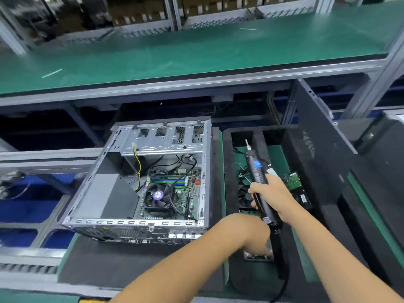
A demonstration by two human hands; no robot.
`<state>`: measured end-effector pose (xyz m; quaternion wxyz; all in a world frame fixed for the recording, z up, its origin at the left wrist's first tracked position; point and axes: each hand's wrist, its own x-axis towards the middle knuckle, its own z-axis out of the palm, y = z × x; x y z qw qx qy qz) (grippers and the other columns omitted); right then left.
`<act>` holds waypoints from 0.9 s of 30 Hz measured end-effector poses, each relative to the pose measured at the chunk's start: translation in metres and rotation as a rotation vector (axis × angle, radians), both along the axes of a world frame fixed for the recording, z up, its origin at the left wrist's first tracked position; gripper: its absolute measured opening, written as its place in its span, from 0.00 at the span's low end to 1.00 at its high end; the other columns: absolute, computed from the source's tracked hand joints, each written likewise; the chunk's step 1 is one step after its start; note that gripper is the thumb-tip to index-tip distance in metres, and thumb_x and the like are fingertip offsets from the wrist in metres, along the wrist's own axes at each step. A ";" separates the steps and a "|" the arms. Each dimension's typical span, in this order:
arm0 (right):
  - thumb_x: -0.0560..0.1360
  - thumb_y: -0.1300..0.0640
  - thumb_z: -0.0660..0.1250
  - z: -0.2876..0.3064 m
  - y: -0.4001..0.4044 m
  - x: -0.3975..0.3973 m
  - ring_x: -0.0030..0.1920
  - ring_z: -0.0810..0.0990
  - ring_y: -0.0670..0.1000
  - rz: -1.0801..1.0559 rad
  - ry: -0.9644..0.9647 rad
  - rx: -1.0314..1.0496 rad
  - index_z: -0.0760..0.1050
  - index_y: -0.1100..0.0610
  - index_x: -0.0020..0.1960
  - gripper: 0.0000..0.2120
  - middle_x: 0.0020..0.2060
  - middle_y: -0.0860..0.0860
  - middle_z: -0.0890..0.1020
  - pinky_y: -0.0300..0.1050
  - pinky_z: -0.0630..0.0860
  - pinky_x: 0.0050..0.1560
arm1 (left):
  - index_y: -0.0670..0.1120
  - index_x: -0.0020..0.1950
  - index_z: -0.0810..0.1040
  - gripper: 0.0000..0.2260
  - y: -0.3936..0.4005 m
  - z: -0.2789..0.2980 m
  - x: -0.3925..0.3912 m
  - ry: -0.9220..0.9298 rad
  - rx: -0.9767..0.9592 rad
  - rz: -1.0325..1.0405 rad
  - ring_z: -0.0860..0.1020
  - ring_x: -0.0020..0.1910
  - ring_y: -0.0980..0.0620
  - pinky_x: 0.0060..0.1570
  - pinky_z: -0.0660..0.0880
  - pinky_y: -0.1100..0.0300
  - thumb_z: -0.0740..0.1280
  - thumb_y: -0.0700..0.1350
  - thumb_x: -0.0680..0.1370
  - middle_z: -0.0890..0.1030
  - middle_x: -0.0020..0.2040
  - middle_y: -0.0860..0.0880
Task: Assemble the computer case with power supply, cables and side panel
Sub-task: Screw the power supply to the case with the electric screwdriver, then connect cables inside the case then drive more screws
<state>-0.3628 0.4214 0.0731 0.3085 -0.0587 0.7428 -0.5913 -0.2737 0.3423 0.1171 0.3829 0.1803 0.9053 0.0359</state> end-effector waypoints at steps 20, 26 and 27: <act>0.82 0.57 0.62 -0.054 -0.106 0.051 0.41 0.81 0.54 -0.184 -0.081 0.145 0.74 0.62 0.62 0.12 0.46 0.58 0.83 0.44 0.76 0.42 | 0.39 0.36 0.71 0.15 -0.278 0.009 0.017 0.931 0.400 0.972 0.65 0.26 0.48 0.28 0.62 0.57 0.58 0.44 0.80 0.71 0.28 0.44; 0.83 0.63 0.58 -0.064 -0.108 0.049 0.24 0.76 0.46 -0.200 -0.054 0.236 0.76 0.63 0.45 0.11 0.23 0.49 0.78 0.40 0.70 0.29 | 0.43 0.32 0.66 0.15 -0.311 0.003 0.022 0.933 0.352 0.956 0.63 0.26 0.48 0.27 0.59 0.58 0.59 0.43 0.79 0.67 0.26 0.48; 0.83 0.63 0.58 -0.066 -0.108 0.047 0.23 0.75 0.44 -0.185 -0.046 0.253 0.75 0.61 0.42 0.12 0.22 0.48 0.78 0.39 0.70 0.29 | 0.43 0.32 0.66 0.15 -0.314 0.003 0.021 0.942 0.344 0.956 0.63 0.26 0.49 0.27 0.59 0.59 0.59 0.43 0.79 0.67 0.26 0.48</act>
